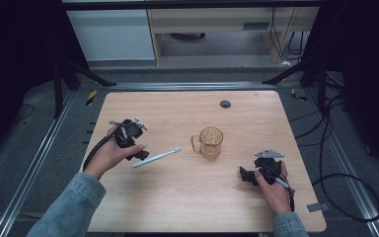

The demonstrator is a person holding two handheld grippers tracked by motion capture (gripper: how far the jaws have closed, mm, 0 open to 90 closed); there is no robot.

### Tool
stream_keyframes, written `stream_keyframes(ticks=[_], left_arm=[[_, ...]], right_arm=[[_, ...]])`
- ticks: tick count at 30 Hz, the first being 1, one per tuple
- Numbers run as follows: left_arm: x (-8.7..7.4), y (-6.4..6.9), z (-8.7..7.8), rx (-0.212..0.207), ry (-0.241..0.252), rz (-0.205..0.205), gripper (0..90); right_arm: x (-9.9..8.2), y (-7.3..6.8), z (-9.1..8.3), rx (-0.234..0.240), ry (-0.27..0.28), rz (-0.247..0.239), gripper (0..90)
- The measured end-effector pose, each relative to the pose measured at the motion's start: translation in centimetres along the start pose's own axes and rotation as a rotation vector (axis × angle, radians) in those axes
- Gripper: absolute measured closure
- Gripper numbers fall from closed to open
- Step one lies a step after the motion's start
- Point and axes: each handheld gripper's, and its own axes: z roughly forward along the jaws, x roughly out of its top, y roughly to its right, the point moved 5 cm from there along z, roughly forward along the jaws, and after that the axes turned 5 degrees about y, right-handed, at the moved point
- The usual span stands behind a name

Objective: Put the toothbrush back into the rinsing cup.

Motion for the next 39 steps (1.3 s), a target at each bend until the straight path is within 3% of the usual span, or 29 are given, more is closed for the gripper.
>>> stream_keyframes(ticks=[17, 24, 31, 39], left_arm=[[2.7, 2.5, 2.0, -0.048, -0.068, 0.090, 7.4], [3.4, 3.0, 2.9, -0.050, -0.106, 0.094, 11.8], [4.2, 3.5, 3.1, -0.055, -0.112, 0.117, 14.0], [4.8, 3.7, 3.3, -0.059, -0.128, 0.127, 25.1]], right_arm=[[0.0, 0.0, 0.0, 0.002, 0.000, -0.001, 0.4], [0.0, 0.0, 0.0, 0.001, 0.000, -0.001, 0.4], [0.0, 0.0, 0.0, 0.003, 0.000, -0.002, 0.4], [0.0, 0.0, 0.0, 0.001, 0.000, -0.001, 0.4]])
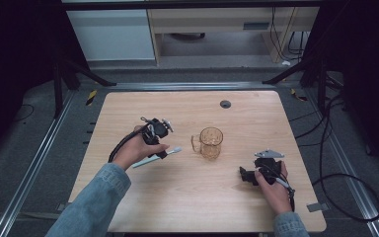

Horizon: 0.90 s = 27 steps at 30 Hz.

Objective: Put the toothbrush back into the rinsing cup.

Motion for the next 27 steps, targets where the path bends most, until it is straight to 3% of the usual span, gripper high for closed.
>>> stream_keyframes(ticks=[7, 17, 22, 25, 26, 27], left_arm=[[0.2, -0.1, 0.7, -0.034, -0.023, 0.013, 41.8], [0.0, 0.0, 1.8, -0.070, -0.077, 0.035, 51.9], [0.1, -0.2, 2.4, -0.075, -0.079, 0.027, 44.0], [0.1, -0.3, 2.7, -0.093, -0.079, 0.019, 29.9], [0.1, -0.3, 2.8, -0.102, -0.077, 0.020, 21.0], [0.1, -0.2, 2.9, -0.113, -0.075, 0.017, 21.0]], right_arm=[[0.0, 0.0, 0.0, 0.000, 0.000, 0.000, 0.4], [0.0, 0.0, 0.0, 0.002, 0.000, 0.000, 0.4], [0.0, 0.0, 0.0, 0.002, 0.000, -0.001, 0.4], [0.0, 0.0, 0.0, 0.007, -0.001, -0.004, 0.4], [0.0, 0.0, -0.1, 0.015, -0.003, -0.001, 0.4], [0.0, 0.0, -0.1, 0.015, -0.003, -0.001, 0.4]])
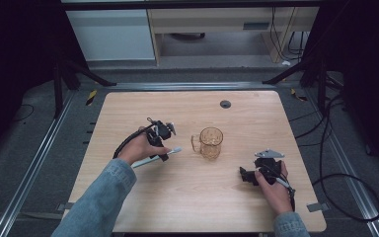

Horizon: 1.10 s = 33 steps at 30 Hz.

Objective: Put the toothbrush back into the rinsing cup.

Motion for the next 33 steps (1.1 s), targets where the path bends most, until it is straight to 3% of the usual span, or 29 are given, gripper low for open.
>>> stream_keyframes(ticks=[2, 8, 10, 11, 18, 26, 33], left_arm=[[0.2, 0.1, 0.1, -0.007, 0.010, 0.003, 14.3], [0.2, 0.1, 0.5, 0.008, 0.005, 0.019, 22.0], [0.2, 0.1, 0.5, 0.011, -0.006, 0.034, 30.2], [0.1, 0.1, 0.5, 0.007, -0.009, 0.038, 39.0], [-0.1, 0.1, 1.0, 0.000, -0.036, 0.052, 53.4], [-0.3, -0.3, 1.3, -0.011, -0.041, 0.039, 57.8], [-0.4, -0.6, 1.4, -0.008, -0.050, 0.051, 61.2]], right_arm=[[0.0, 0.0, 0.0, 0.001, 0.000, 0.000, 0.4], [0.0, 0.0, 0.0, 0.001, 0.000, -0.001, 0.4], [0.0, 0.0, 0.0, 0.001, 0.000, -0.001, 0.4], [0.0, 0.0, 0.0, 0.000, 0.000, -0.002, 0.3], [0.0, 0.0, 0.0, 0.000, 0.000, -0.002, 0.4], [0.0, 0.0, 0.0, 0.000, 0.000, -0.001, 0.4], [0.0, 0.0, 0.0, 0.001, 0.000, 0.000, 0.4]])
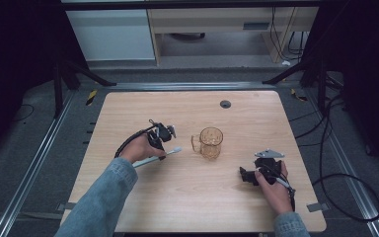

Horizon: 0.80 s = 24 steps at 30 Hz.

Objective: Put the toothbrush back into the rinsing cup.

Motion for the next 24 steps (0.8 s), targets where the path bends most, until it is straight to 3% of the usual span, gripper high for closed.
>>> stream_keyframes(ticks=[6, 24], left_arm=[[-0.34, -0.31, 0.52, -0.004, -0.022, -0.005, 63.3], [-0.56, -0.75, 0.80, -0.018, -0.026, -0.015, 74.4]], right_arm=[[0.00, 0.01, 0.00, -0.001, 0.000, -0.001, 0.4], [0.00, 0.00, 0.00, 0.000, 0.000, 0.000, 0.4]])
